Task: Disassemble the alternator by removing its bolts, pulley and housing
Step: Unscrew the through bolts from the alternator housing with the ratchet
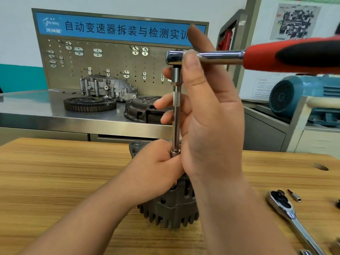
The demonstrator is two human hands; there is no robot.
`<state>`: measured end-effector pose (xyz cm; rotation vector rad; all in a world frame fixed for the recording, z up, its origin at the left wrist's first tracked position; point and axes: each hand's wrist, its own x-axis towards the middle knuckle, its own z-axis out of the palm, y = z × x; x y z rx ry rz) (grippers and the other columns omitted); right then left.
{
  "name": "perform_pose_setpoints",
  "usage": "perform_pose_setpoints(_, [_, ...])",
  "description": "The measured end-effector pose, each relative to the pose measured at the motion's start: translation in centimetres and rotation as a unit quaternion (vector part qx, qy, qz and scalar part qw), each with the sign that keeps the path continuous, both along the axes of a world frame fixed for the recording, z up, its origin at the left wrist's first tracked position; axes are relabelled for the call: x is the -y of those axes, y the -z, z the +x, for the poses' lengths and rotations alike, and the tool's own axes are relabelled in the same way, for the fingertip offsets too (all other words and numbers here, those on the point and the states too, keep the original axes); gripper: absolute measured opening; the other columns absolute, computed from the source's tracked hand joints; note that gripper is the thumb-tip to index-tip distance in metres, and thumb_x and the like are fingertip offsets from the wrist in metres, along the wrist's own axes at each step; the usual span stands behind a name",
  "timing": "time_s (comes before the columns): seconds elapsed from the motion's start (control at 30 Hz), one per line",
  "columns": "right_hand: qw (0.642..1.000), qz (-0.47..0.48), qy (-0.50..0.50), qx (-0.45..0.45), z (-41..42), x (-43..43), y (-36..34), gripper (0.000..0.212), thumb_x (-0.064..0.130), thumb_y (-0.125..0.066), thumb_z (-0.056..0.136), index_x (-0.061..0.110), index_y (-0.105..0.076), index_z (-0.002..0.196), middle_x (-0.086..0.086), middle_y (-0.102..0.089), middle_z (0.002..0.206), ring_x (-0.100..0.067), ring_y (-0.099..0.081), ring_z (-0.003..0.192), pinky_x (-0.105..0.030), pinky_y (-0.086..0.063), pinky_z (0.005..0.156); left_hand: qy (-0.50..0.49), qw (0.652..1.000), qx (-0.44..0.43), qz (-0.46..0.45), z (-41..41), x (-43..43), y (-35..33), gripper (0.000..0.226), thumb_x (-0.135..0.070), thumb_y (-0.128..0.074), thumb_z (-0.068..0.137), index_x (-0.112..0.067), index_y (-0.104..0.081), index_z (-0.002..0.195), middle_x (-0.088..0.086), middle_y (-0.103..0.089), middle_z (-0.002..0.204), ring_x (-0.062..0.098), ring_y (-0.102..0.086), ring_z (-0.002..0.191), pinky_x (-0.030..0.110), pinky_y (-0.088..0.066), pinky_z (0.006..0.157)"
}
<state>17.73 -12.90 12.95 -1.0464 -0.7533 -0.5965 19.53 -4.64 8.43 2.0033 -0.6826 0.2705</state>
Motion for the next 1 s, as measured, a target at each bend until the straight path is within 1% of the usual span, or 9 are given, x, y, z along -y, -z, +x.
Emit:
perform_pose_setpoints(0.17, [0.992, 0.016, -0.107, -0.067, 0.2, 0.5, -0.1, 0.031, 0.04, -0.037, 0.099, 0.022, -0.06, 0.111, -0.004, -0.068, 0.077, -0.015, -0.058, 0.047, -0.02, -0.043, 0.044, 0.053, 0.998, -0.005, 0.015, 0.0, -0.2, -0.2, 0.037, -0.038, -0.052, 0.067, -0.009, -0.039, 0.049, -0.003, -0.032, 0.042, 0.012, -0.027, 0.042, 0.025, -0.022, 0.042])
perform_pose_setpoints(0.3, [0.979, -0.006, -0.165, -0.122, 0.5, 1.0, -0.1, 0.053, 0.047, -0.02, 0.102, 0.013, -0.06, 0.104, -0.004, -0.067, 0.064, -0.013, -0.056, 0.041, -0.019, -0.041, 0.043, 0.065, 0.998, -0.013, 0.009, 0.0, -0.4, -0.2, 0.034, -0.044, -0.053, 0.063, -0.014, -0.043, 0.049, -0.002, -0.033, 0.045, 0.015, -0.029, 0.047, 0.03, -0.023, 0.046])
perform_pose_setpoints(0.4, [0.983, -0.001, -0.136, -0.12, 0.7, 0.9, 0.1, 0.049, 0.046, -0.024, 0.101, 0.012, -0.058, 0.108, -0.004, -0.066, 0.064, -0.013, -0.055, 0.042, -0.02, -0.041, 0.042, 0.052, 0.999, -0.017, 0.005, 0.0, -0.3, -0.1, 0.033, -0.029, -0.049, 0.075, -0.016, -0.039, 0.046, -0.008, -0.031, 0.04, 0.008, -0.026, 0.04, 0.022, -0.022, 0.041])
perform_pose_setpoints(0.47, [0.991, 0.014, -0.098, -0.091, 0.6, 0.6, 0.2, 0.036, 0.041, -0.034, 0.101, 0.016, -0.059, 0.103, -0.002, -0.066, 0.068, -0.013, -0.055, 0.045, -0.021, -0.042, 0.043, 0.042, 0.999, -0.018, -0.001, 0.0, -0.2, 0.0, 0.044, -0.027, -0.052, 0.085, -0.015, -0.039, 0.044, -0.01, -0.029, 0.038, 0.006, -0.024, 0.036, 0.017, -0.021, 0.039])
perform_pose_setpoints(0.57, [0.999, 0.007, -0.023, -0.033, 0.2, 0.2, 0.2, 0.023, 0.032, -0.047, 0.097, 0.026, -0.063, 0.112, 0.001, -0.066, 0.075, -0.013, -0.058, 0.05, -0.021, -0.044, 0.045, 0.032, 0.999, -0.027, -0.007, 0.1, -0.2, 0.1, 0.045, -0.025, -0.052, 0.087, -0.007, -0.04, 0.048, -0.005, -0.031, 0.039, 0.006, -0.026, 0.036, 0.016, -0.022, 0.038])
perform_pose_setpoints(0.7, [0.997, -0.011, 0.065, 0.03, -0.2, 0.1, 0.1, 0.022, 0.023, -0.054, 0.093, 0.034, -0.061, 0.111, 0.005, -0.064, 0.083, -0.014, -0.06, 0.057, -0.021, -0.047, 0.049, 0.019, 1.0, 0.001, -0.002, -0.1, -0.1, 0.1, 0.039, -0.037, -0.046, 0.074, 0.0, -0.046, 0.062, 0.025, -0.042, 0.058, 0.021, -0.035, 0.051, 0.027, -0.026, 0.046])
perform_pose_setpoints(0.83, [1.0, -0.005, -0.006, -0.023, -0.1, 0.2, 0.0, 0.028, 0.033, -0.046, 0.097, 0.027, -0.058, 0.121, -0.002, -0.068, 0.082, -0.014, -0.061, 0.051, -0.02, -0.047, 0.045, 0.036, 0.999, -0.004, 0.01, 0.0, -0.3, 0.1, 0.04, -0.039, -0.049, 0.071, 0.0, -0.045, 0.061, 0.014, -0.038, 0.052, 0.023, -0.033, 0.049, 0.03, -0.026, 0.046])
perform_pose_setpoints(0.9, [0.996, -0.004, -0.06, -0.061, 0.1, 0.5, -0.2, 0.032, 0.04, -0.036, 0.099, 0.024, -0.057, 0.118, -0.005, -0.07, 0.08, -0.016, -0.061, 0.048, -0.021, -0.047, 0.044, 0.067, 0.998, -0.006, 0.003, 0.0, -0.5, -0.1, 0.048, -0.046, -0.052, 0.065, 0.001, -0.044, 0.06, 0.02, -0.039, 0.055, 0.031, -0.033, 0.052, 0.039, -0.026, 0.047])
perform_pose_setpoints(1.0, [0.987, -0.003, -0.111, -0.114, 0.2, 1.3, -0.4, 0.046, 0.046, -0.024, 0.102, 0.013, -0.056, 0.109, -0.007, -0.071, 0.072, -0.016, -0.059, 0.044, -0.02, -0.045, 0.043, 0.097, 0.994, -0.034, -0.041, 0.2, -1.1, -0.3, 0.051, -0.048, -0.052, 0.06, 0.002, -0.052, 0.067, 0.017, -0.049, 0.064, 0.029, -0.044, 0.061, 0.046, -0.039, 0.058])
